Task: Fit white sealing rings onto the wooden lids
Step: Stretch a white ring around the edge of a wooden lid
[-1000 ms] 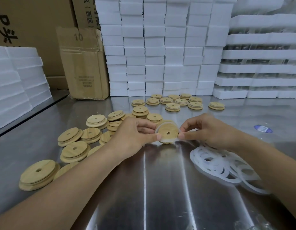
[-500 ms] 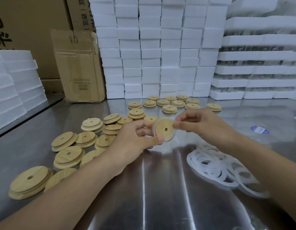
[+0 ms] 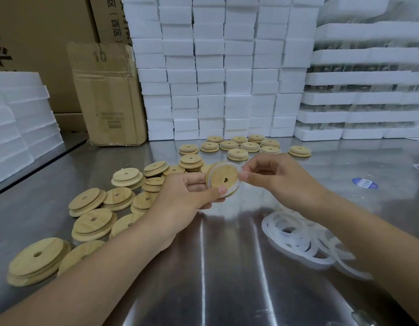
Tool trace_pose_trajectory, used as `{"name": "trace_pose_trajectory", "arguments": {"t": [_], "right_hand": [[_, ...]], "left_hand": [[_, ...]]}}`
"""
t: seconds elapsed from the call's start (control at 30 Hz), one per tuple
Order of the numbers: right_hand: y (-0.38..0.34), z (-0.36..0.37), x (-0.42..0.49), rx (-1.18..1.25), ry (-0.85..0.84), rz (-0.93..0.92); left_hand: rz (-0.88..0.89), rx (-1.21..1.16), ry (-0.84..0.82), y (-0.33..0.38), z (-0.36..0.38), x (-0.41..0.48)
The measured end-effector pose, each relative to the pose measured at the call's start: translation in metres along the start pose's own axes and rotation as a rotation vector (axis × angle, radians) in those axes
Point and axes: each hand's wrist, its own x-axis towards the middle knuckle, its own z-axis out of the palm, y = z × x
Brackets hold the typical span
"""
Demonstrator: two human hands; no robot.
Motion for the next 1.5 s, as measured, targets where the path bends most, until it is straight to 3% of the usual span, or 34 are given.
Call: {"name": "trace_pose_trajectory", "arguments": {"t": [0.3,0.5,0.8,1.27,1.5], "right_hand": [[0.002,-0.009,0.001,0.016,-0.041,0.111],[-0.004,0.003,-0.002,0.035,-0.023,0.063],[-0.005,0.016,-0.004,-0.003,0.044,-0.097],[-0.008,0.026,-0.012,-0.204,0.040,-0.175],[-0.013,0.017,-0.006,-0.078,0.028,-0.108]], "left_hand": [[-0.015,-0.081,-0.032,0.002,-0.002,0.000],[0.008,-0.142,-0.008,0.002,0.002,-0.001],[0.092,-0.021,0.029,-0.002,0.007,-0.001],[0.095,0.040,0.106,-0.007,0.009,0.001],[0.079,0.057,0.032,0.000,0.002,0.002]]}}
